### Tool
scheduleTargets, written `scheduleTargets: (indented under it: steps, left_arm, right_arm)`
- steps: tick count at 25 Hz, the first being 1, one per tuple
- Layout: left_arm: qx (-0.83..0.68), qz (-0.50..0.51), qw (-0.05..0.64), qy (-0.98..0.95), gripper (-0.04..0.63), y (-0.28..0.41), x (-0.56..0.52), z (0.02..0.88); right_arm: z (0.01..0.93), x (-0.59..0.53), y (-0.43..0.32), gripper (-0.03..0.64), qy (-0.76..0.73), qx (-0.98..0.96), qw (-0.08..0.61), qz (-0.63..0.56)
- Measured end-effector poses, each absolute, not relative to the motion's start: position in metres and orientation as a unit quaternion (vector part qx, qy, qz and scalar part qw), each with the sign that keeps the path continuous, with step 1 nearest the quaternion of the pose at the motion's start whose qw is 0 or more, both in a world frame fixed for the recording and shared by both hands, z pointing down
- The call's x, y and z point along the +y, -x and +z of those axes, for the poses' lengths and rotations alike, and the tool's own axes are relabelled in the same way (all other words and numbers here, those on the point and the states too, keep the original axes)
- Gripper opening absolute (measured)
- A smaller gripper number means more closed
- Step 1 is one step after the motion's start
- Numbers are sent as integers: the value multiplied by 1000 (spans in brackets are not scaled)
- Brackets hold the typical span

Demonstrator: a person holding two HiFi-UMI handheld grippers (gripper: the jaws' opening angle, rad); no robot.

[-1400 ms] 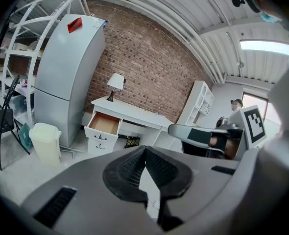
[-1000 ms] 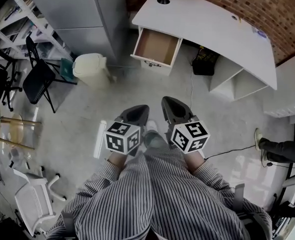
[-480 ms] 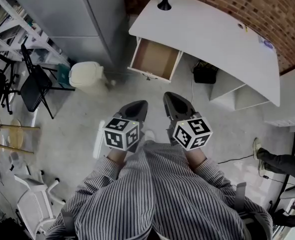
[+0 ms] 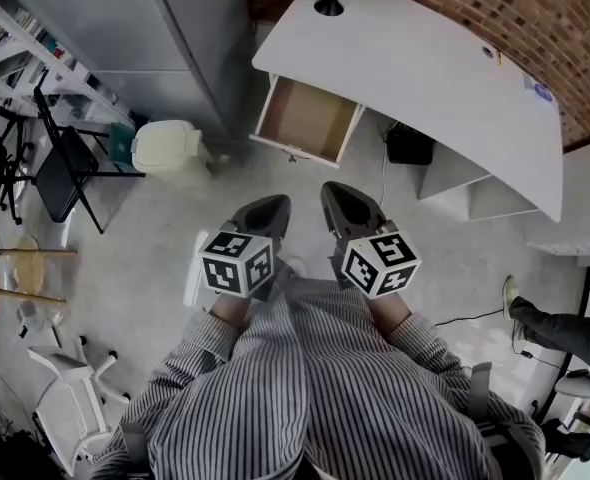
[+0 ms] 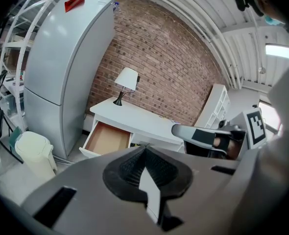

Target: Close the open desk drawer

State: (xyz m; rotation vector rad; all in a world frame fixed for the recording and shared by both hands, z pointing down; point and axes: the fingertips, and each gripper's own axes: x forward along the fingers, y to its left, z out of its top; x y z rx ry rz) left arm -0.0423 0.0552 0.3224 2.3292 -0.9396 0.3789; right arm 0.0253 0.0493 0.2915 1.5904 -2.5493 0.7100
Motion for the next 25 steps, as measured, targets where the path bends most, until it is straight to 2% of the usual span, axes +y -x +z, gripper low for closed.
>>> scheduleTargets:
  steps: [25]
  left_arm:
    - [-296,173,302,-890,12,34,-34,327]
  right_arm:
    - [304,-32,-26,17,-550,-792,20,263]
